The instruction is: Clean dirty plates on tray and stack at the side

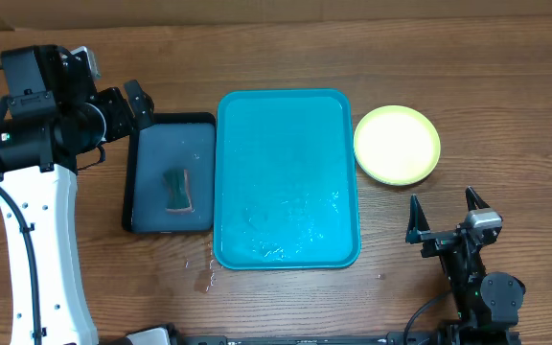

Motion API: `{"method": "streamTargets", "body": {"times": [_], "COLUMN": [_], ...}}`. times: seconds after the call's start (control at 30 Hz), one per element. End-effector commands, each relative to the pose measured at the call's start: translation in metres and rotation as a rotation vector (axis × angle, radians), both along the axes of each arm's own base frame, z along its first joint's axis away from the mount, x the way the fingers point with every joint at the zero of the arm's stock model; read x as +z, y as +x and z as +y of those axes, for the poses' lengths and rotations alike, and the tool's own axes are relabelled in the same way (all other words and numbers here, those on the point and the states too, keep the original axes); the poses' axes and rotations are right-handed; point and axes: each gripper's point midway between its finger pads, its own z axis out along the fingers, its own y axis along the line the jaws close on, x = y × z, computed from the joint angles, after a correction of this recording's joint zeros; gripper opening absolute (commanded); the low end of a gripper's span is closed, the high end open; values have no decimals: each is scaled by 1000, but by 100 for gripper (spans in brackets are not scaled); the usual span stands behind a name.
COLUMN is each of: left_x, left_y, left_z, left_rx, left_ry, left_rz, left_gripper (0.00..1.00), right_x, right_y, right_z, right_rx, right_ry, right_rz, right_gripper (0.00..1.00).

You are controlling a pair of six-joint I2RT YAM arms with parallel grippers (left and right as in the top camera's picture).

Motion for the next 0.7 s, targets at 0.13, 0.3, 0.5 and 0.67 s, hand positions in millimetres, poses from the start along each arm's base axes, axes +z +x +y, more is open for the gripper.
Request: {"method": "streamTargets", "body": {"times": [0.13,0.3,0.5,0.67], "left_x": [3,2,19,47], "left_y": [2,2,-6,-22], "left_z": [-2,-2,-9,-19], "left_rx": [0,-2,-16,-35], "left_ry": [-14,-14,-5,10], "left_rz": [-8,-5,-54,-138], "left_gripper": [100,100,100,100], "right_x": [-1,-1,-1,-1], "right_y": [0,0,0,0], "right_z": [0,0,0,0], "right_rx": [2,2,2,2], "right_ry": [-4,-4,-4,-4], "right_rz": [-7,-7,-7,-7], "right_gripper": [100,100,100,100]}}
